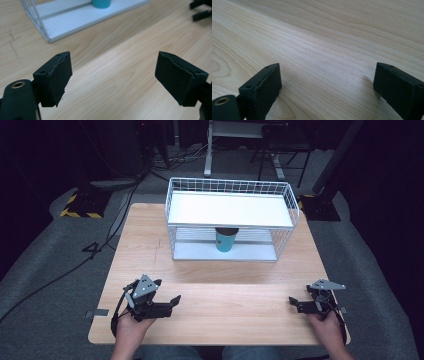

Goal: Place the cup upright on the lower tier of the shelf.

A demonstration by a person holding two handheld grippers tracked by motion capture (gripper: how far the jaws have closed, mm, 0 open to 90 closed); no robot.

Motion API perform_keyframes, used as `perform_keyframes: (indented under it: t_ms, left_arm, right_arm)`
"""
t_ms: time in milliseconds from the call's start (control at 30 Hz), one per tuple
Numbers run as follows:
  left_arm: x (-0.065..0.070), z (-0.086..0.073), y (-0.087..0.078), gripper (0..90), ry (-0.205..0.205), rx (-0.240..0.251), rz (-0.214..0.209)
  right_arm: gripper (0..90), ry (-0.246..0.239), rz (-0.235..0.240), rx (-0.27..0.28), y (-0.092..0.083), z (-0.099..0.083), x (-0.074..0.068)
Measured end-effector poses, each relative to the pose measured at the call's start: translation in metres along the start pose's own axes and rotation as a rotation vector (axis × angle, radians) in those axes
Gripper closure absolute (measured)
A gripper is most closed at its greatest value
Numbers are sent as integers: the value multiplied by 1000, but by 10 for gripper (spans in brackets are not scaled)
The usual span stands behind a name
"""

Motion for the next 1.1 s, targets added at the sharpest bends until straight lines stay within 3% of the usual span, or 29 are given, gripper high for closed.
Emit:
perform_keyframes:
  t_ms: [100,167,400,633,733,933,1100]
  left_arm:
    - [-1,-12,3,150,12,-42,-8]
    - [-2,-16,4,150,10,-40,-8]
    - [-9,-45,14,149,-50,-115,-19]
    - [-11,-60,25,149,-52,-175,-21]
    - [-11,-67,32,150,-42,-218,-22]
    - [-10,-71,37,125,28,-208,22]
    - [-12,-71,37,103,31,-210,13]
  right_arm:
    - [84,0,0,0,0,0,0]
    - [84,0,0,0,0,0,0]
    - [84,-1,0,0,0,0,0]
    - [84,-1,0,0,0,0,0]
    - [84,-1,0,1,0,0,0]
    - [84,0,0,0,0,0,0]
    - [84,-1,0,0,0,0,0]
Point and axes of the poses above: each handheld gripper's, and its own axes: y roughly forward along the jaws, z roughly out of its top, x roughly to its right, the point moved 3 cm from there along y, roughly forward along the jaws, and after that the axes turned 11 degrees about y, right-handed, at the moved point
